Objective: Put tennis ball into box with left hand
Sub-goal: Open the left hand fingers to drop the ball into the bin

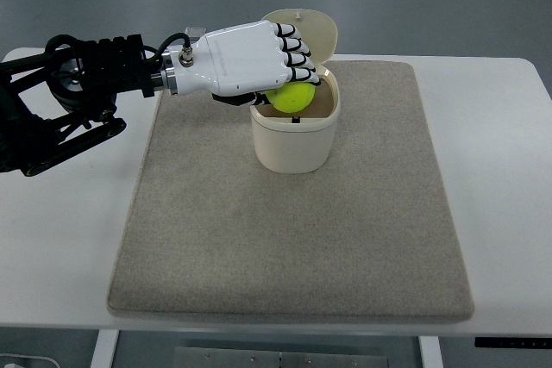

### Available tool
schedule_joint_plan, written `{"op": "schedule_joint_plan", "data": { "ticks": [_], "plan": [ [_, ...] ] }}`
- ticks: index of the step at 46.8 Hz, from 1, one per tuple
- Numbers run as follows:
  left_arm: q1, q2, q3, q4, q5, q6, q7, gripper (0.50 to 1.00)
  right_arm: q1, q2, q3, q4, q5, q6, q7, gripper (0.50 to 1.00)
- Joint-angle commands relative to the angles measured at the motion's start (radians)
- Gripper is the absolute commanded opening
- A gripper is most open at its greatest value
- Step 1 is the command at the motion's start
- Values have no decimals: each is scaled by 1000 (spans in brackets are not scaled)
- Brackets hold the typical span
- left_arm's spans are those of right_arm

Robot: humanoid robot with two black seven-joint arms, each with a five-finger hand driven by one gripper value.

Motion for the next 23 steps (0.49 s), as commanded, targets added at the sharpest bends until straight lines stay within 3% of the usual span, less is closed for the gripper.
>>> {"op": "schedule_joint_plan", "data": {
  "ticks": [1, 10, 16, 23],
  "plan": [
    [0, 1, 0, 0, 0, 0, -1, 829, 0, 0, 1, 0, 0, 0, 0, 938],
    [2, 6, 1, 0, -3, -2, -2, 857, 0, 0, 0, 0, 0, 0, 0, 938],
    [2, 7, 1, -2, -5, -2, -2, 958, 0, 0, 1, 0, 0, 0, 0, 938],
    [3, 21, 1, -11, -5, -2, -9, 962, 0, 0, 0, 0, 0, 0, 0, 938]
  ]
}}
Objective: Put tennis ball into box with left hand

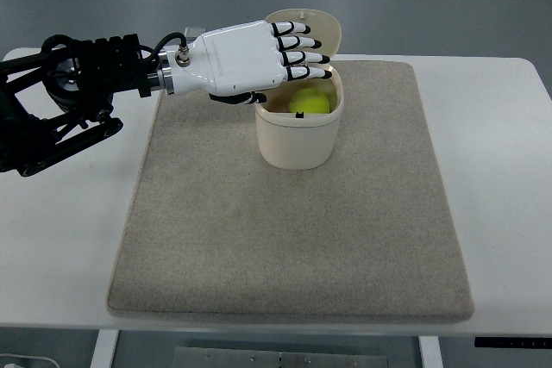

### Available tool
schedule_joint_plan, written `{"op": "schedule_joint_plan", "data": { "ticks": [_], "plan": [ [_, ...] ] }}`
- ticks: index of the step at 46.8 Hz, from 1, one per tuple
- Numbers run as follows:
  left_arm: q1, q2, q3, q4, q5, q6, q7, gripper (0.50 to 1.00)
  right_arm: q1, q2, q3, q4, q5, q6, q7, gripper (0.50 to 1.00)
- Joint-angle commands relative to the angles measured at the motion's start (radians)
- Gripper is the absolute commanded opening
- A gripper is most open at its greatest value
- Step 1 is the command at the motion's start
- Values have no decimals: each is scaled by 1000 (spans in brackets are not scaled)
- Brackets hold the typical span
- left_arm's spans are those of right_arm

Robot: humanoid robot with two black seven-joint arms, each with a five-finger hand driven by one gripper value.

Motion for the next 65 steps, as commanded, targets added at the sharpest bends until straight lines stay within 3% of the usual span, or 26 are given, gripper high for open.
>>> {"op": "schedule_joint_plan", "data": {
  "ticks": [1, 7, 15, 29, 35, 50, 65],
  "plan": [
    [0, 13, 2, -7, 0, -2, -3, 962, 0, 0, 0, 0, 0, 0, 0, 938],
    [-3, 56, 18, -42, 0, -12, -23, 964, 0, 0, 1, 0, 0, 0, 0, 938],
    [-4, 152, 28, -108, -44, -98, -66, 964, 0, 0, 0, 0, 0, 0, 0, 938],
    [-7, 287, 26, -131, -383, -202, -109, 996, 0, 0, 0, 0, 0, 0, 0, 938],
    [-1, 289, 26, -114, -654, -249, -108, 996, 0, 0, 0, 0, 0, 0, 0, 938],
    [74, 211, 49, 10, -1184, -249, -108, 996, 0, 0, 0, 0, 0, 0, 0, 938],
    [105, 177, 49, 50, -1382, -249, -108, 996, 0, 0, 1, 0, 0, 0, 0, 938]
  ]
}}
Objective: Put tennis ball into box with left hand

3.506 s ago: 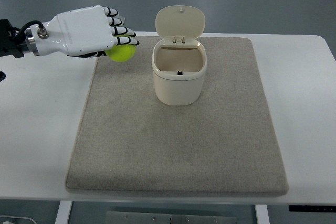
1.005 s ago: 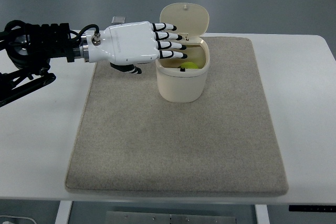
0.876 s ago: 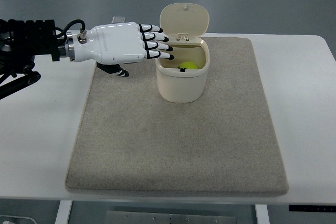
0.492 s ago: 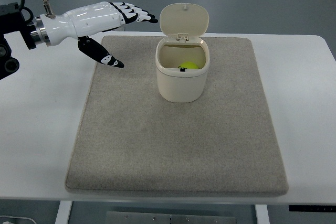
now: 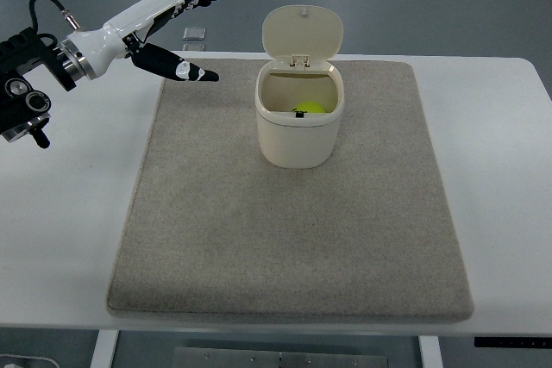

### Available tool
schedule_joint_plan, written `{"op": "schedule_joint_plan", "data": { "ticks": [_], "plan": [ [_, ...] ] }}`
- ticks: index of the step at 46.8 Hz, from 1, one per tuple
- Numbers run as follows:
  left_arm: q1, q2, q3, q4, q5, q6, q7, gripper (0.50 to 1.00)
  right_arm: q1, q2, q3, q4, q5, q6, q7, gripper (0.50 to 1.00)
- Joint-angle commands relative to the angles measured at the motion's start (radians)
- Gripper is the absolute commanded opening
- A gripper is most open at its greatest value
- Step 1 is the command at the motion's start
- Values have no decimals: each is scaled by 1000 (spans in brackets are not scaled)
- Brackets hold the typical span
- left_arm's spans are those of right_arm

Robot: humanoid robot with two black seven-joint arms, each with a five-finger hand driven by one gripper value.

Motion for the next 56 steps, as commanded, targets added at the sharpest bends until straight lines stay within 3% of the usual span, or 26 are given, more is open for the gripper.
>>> {"op": "schedule_joint_plan", "data": {
  "ticks": [1, 7, 21, 33, 56],
  "plan": [
    [12, -1, 0, 3, -52, -1, 0, 996, 0, 0, 0, 0, 0, 0, 0, 938],
    [21, -13, 0, 21, -207, -17, 11, 996, 0, 0, 0, 0, 0, 0, 0, 938],
    [58, -32, 0, 63, -520, -149, 29, 996, 0, 0, 0, 0, 0, 0, 0, 938],
    [80, -58, -15, 98, -814, -175, 234, 996, 0, 0, 0, 0, 0, 0, 0, 938],
    [80, -87, -25, 216, -1089, -261, 359, 996, 0, 0, 0, 0, 0, 0, 0, 938]
  ]
}}
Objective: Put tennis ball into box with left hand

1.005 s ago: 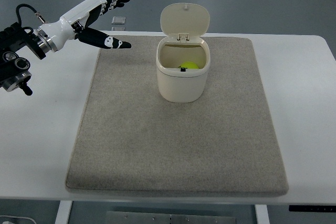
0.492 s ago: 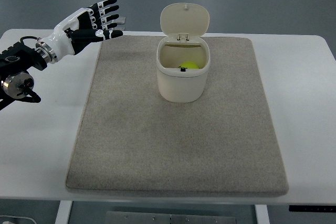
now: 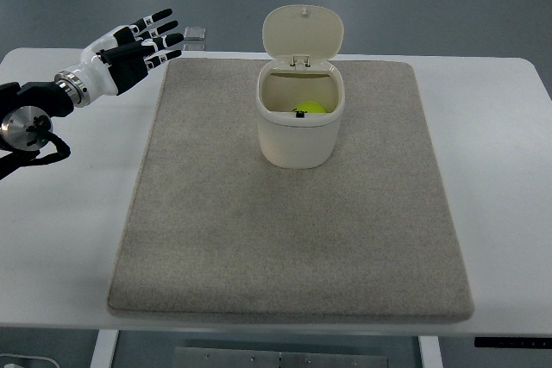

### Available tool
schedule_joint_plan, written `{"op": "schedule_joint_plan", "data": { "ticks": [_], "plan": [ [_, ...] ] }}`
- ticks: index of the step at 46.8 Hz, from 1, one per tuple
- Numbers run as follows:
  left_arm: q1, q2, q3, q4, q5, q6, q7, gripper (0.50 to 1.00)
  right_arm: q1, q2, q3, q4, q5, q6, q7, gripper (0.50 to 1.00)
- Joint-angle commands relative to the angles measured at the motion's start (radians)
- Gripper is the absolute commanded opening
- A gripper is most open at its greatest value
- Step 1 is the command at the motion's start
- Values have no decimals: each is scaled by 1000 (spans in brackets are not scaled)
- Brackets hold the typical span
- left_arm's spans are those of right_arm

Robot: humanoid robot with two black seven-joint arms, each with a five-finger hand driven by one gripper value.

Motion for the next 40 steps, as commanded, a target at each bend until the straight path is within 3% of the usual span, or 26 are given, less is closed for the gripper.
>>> {"op": "schedule_joint_plan", "data": {
  "ticks": [1, 40],
  "plan": [
    [-1, -2, -2, 7, -24, -10, 21, 996, 0, 0, 1, 0, 0, 0, 0, 938],
    [35, -2, -14, -3, -55, -38, 32, 996, 0, 0, 1, 11, 2, 9, 0, 938]
  ]
}}
